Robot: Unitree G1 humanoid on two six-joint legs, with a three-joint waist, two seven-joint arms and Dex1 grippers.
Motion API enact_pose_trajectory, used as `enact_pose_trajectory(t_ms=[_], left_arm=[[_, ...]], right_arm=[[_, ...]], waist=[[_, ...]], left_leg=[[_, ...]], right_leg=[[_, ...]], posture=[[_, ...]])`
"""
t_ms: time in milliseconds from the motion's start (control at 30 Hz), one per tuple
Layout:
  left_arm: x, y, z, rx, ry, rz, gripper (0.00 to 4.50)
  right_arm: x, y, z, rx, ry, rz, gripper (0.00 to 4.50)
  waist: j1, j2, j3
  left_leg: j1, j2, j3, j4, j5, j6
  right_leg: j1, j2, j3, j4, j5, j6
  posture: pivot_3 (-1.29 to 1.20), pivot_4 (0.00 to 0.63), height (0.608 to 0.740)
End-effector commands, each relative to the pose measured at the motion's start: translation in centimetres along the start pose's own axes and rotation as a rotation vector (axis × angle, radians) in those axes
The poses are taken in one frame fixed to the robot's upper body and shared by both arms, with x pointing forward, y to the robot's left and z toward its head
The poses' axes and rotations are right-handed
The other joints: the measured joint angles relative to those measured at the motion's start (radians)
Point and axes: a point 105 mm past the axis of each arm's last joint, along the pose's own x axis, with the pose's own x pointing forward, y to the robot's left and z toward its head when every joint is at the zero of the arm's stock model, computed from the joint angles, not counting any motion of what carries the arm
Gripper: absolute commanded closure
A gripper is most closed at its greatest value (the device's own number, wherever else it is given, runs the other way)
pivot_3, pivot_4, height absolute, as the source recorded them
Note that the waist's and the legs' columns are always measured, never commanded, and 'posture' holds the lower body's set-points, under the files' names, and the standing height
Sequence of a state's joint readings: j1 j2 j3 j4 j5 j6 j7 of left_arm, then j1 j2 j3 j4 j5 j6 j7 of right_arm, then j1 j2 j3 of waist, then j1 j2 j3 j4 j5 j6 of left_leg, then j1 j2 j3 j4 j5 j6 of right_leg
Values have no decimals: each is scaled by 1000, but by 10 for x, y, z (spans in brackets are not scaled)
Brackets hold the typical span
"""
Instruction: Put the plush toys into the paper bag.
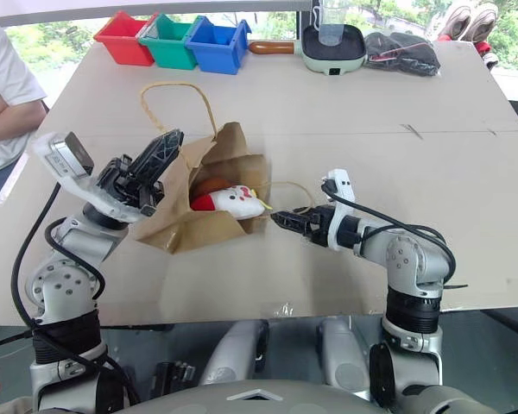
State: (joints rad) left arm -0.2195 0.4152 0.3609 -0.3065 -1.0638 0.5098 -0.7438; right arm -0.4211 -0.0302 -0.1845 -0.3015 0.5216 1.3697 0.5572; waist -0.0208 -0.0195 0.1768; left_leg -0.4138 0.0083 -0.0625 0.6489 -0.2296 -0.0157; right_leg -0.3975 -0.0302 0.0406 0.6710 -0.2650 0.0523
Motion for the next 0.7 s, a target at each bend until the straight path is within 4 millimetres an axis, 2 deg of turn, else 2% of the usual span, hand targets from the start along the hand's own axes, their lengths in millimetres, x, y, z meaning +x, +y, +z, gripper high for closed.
enact_pose_trajectory(t_ms=[33, 67, 133, 167, 233, 367, 500, 567, 633, 700], left_arm=[[2, -11, 14, 65, -41, -24, 4500], [1, -11, 14, 68, -42, -20, 4500], [0, -11, 15, 72, -44, -10, 4500], [0, -11, 15, 73, -45, -7, 4500], [1, -8, 19, 89, -53, 6, 4500], [5, 1, 27, 114, -75, 29, 4500], [21, 14, 49, 195, -114, 41, 4500], [27, 18, 46, 204, -91, 37, 4500], [28, 30, 24, 204, -3, 72, 4500], [29, 36, 6, 198, 68, 87, 4500]], right_arm=[[12, 11, 20, 14, -121, 101, 2662], [11, 16, 28, 9, -172, 137, 3050], [3, 24, 44, -3, -264, 199, 4118], [-1, 31, 52, -19, -305, 235, 4463], [-16, 58, 74, -57, -410, 379, 4463], [-33, 97, 96, -139, -481, 539, 4463], [-53, 152, 126, -304, -552, 675, 4463], [-57, 153, 128, -309, -550, 670, 4463], [-46, 128, 117, -328, -487, 524, 4463], [-42, 115, 109, -345, -444, 444, 4463]], waist=[[-1, 0, 0], [-2, 0, 0], [-5, 0, 0], [-5, 0, 0], [-5, 0, 0], [-11, 1, 0], [-17, 1, 1], [-16, 1, 1], [-15, 1, -2], [-17, 1, -2]], left_leg=[[0, 0, 0, 0, 0, 0], [0, 0, 0, 0, 0, 0], [0, 0, 0, 0, 0, 0], [0, 0, 0, 0, 0, 0], [0, 0, 0, 0, 0, 0], [0, 0, -1, 0, 0, 0], [0, 0, -1, 0, 0, 0], [-1, 0, -1, 0, 0, 0], [0, 0, -1, -1, 0, 0], [0, 0, 0, -2, 0, 0]], right_leg=[[0, 0, 0, 0, 0, 0], [0, 0, 0, 0, 0, 0], [0, 0, 0, 0, 0, 0], [0, 0, 0, 0, 0, 0], [0, 0, 0, 0, 0, 0], [0, 0, 0, 0, 0, 0], [-1, 1, -1, 1, 0, 0], [-1, 1, -1, 1, 0, 0], [0, 1, -1, 0, 0, 0], [2, 0, -1, -3, 0, 0]], posture=[[0, 150, 740], [0, 150, 740], [0, 150, 740], [0, 150, 740], [0, 150, 740], [0, 150, 740], [0, 150, 740], [0, 150, 740], [0, 150, 740], [0, 150, 740]])
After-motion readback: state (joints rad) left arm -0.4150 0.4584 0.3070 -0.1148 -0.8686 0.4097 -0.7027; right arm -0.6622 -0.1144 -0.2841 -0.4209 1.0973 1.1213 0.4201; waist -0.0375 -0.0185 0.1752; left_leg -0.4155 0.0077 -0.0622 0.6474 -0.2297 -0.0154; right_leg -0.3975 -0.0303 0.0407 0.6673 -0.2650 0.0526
